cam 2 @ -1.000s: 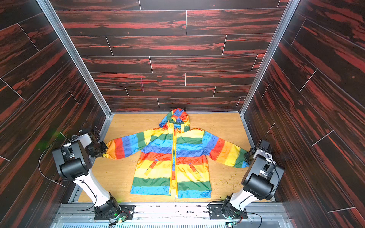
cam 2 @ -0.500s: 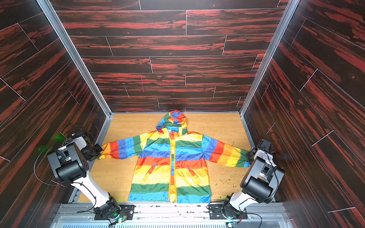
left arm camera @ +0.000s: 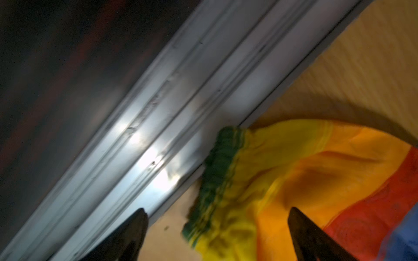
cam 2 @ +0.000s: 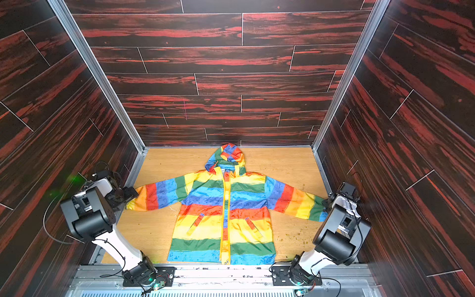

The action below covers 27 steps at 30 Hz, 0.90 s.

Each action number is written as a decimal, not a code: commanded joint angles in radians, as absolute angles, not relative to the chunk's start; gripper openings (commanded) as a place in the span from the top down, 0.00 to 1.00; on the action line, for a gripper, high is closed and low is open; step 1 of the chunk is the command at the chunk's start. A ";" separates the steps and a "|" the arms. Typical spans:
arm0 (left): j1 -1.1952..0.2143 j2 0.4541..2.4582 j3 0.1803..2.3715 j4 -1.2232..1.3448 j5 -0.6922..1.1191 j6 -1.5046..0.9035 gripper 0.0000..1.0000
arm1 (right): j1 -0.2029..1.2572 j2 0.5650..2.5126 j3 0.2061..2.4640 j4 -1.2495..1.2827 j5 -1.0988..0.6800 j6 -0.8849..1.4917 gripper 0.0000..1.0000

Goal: Unzip the jacket
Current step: Smooth out the jacket at the center of the board.

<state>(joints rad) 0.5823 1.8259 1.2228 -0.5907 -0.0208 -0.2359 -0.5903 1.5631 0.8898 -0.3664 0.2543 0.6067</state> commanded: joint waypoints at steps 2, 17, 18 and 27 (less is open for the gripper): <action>0.553 1.576 1.171 -0.591 -0.177 -0.247 0.00 | -0.478 1.453 0.937 -0.417 0.474 0.574 0.16; -0.179 1.921 1.488 -0.467 0.360 -0.241 0.49 | 0.239 1.723 1.308 -0.332 -0.230 0.338 0.71; -0.193 1.962 1.513 -0.486 0.386 -0.235 0.55 | 0.261 1.757 1.336 -0.342 -0.231 0.345 0.79; -0.232 2.067 1.485 -0.465 0.384 -0.230 0.86 | 0.350 1.988 1.475 -0.467 -0.250 0.375 1.00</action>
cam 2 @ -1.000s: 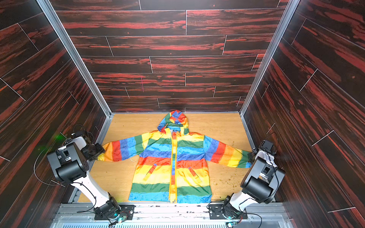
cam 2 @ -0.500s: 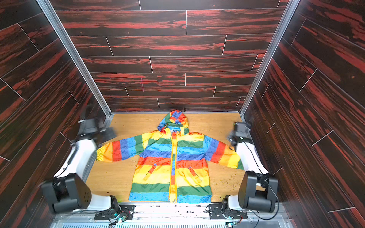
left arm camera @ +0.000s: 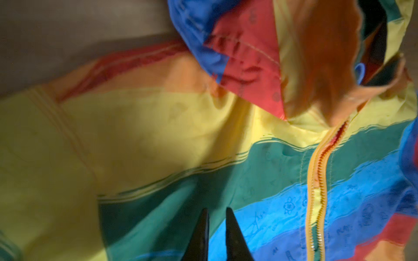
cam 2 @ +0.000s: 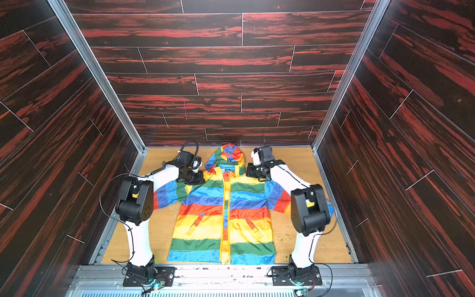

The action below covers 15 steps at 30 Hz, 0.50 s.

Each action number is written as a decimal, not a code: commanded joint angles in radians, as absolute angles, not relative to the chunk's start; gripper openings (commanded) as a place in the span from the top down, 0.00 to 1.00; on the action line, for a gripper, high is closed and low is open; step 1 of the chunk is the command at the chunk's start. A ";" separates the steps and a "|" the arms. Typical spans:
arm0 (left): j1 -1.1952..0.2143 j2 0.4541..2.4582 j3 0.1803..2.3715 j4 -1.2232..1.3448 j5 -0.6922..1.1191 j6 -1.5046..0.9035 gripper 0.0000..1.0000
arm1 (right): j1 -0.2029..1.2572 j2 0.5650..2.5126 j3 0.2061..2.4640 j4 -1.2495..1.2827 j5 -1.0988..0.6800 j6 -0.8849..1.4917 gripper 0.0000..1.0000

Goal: Unzip the jacket
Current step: Smooth out the jacket at the center of the board.

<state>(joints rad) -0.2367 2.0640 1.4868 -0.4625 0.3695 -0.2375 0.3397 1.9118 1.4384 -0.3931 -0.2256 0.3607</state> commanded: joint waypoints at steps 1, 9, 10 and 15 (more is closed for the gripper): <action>-0.232 2.072 1.483 -0.463 0.374 -0.232 0.87 | 0.350 2.011 1.486 -0.480 -0.233 0.384 1.00; -0.231 2.111 1.501 -0.473 0.294 -0.219 0.87 | 0.340 2.173 1.620 -0.589 -0.048 0.431 1.00; -0.230 2.117 1.506 -0.476 0.293 -0.217 0.87 | 0.333 2.187 1.628 -0.593 -0.040 0.444 1.00; -0.222 2.160 1.529 -0.492 0.286 -0.205 0.93 | 0.303 2.235 1.651 -0.609 -0.016 0.473 1.00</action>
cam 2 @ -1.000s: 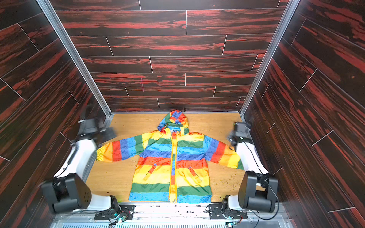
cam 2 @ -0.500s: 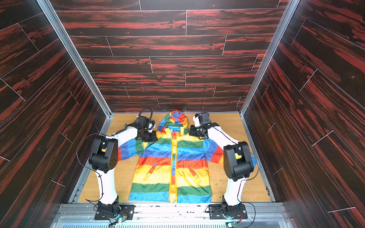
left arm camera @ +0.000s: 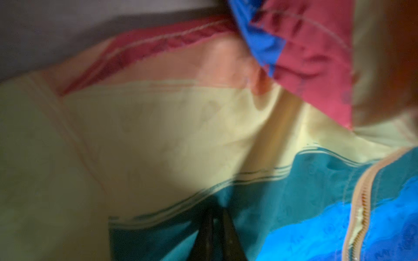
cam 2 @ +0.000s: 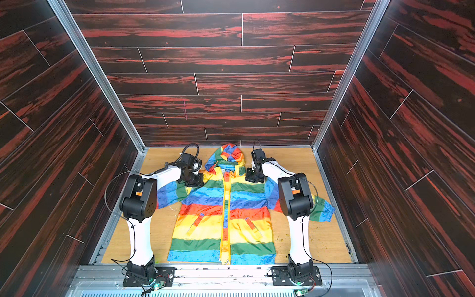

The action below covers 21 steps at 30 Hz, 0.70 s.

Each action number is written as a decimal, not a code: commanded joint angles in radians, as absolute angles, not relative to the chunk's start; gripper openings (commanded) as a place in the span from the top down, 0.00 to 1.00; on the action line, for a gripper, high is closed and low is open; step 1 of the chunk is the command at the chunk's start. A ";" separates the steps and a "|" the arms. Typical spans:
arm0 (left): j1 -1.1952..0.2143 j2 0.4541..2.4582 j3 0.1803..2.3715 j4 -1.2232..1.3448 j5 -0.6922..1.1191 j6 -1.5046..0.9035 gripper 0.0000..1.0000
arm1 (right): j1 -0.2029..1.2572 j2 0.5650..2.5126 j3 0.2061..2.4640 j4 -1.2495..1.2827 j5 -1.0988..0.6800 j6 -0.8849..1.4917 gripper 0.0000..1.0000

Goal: Unzip the jacket
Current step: Smooth out the jacket at the center of the board.

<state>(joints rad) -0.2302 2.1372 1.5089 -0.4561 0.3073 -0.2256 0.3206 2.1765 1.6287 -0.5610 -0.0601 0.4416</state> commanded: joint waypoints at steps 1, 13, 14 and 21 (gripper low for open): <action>-0.220 2.168 1.531 -0.490 0.292 -0.201 0.93 | 0.294 2.244 1.653 -0.613 -0.010 0.478 1.00; -0.202 2.317 1.713 -0.567 0.331 -0.083 0.75 | 0.216 2.333 1.725 -0.605 -0.041 0.423 1.00; -0.201 2.321 1.720 -0.568 0.334 -0.082 0.72 | 0.216 2.333 1.732 -0.599 -0.045 0.417 1.00; -0.199 2.195 1.697 -0.555 0.340 -0.100 0.48 | 0.216 2.207 1.759 -0.520 -0.136 0.393 0.73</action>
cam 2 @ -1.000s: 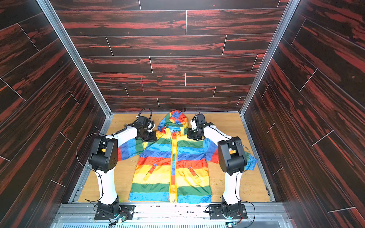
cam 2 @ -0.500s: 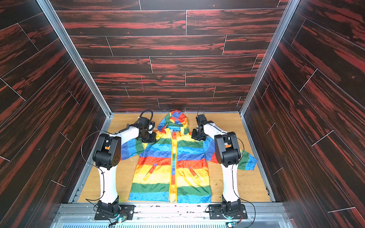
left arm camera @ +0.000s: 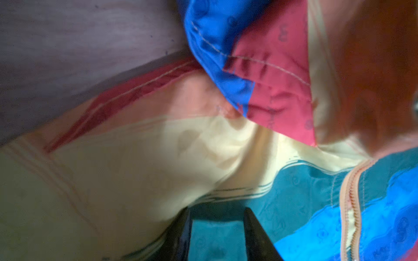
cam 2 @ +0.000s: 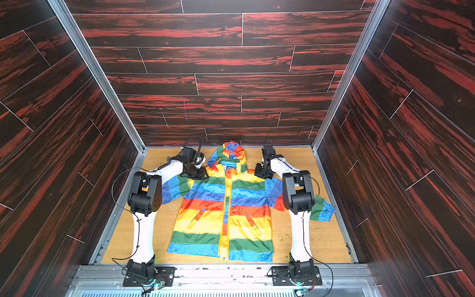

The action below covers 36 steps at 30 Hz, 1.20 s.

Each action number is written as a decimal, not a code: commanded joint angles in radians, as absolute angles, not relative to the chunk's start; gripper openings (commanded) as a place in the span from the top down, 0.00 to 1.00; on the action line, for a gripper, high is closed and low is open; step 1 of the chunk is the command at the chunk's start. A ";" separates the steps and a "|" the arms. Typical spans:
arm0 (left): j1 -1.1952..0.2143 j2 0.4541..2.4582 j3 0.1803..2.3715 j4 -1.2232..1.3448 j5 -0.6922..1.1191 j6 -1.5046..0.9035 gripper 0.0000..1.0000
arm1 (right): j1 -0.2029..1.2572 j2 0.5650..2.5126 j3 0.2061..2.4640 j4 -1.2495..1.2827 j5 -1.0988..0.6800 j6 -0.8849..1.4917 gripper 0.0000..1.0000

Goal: Unzip the jacket
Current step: Smooth out the jacket at the center of the board, then reset both arms

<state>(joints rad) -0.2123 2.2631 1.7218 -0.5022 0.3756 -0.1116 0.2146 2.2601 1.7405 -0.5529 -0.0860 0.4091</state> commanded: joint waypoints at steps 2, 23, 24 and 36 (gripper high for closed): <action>-0.198 2.111 1.686 -0.544 0.325 -0.108 0.36 | 0.216 2.126 1.740 -0.485 -0.164 0.387 0.53; -0.038 1.245 0.435 0.494 -0.571 -0.022 0.00 | 0.114 1.472 0.506 0.890 0.566 -0.079 0.02; -0.029 1.272 0.428 0.492 -0.601 -0.044 0.00 | 0.108 1.479 0.528 0.841 0.575 -0.095 0.02; -0.020 1.322 0.393 0.643 -0.275 -0.082 0.00 | 0.001 1.397 0.507 0.666 0.410 -0.025 0.05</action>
<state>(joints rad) -0.0235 1.3399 0.4068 0.5564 -0.3939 -0.0505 0.0147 1.4502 0.5285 0.7235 0.4431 -0.0647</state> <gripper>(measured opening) 0.999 0.950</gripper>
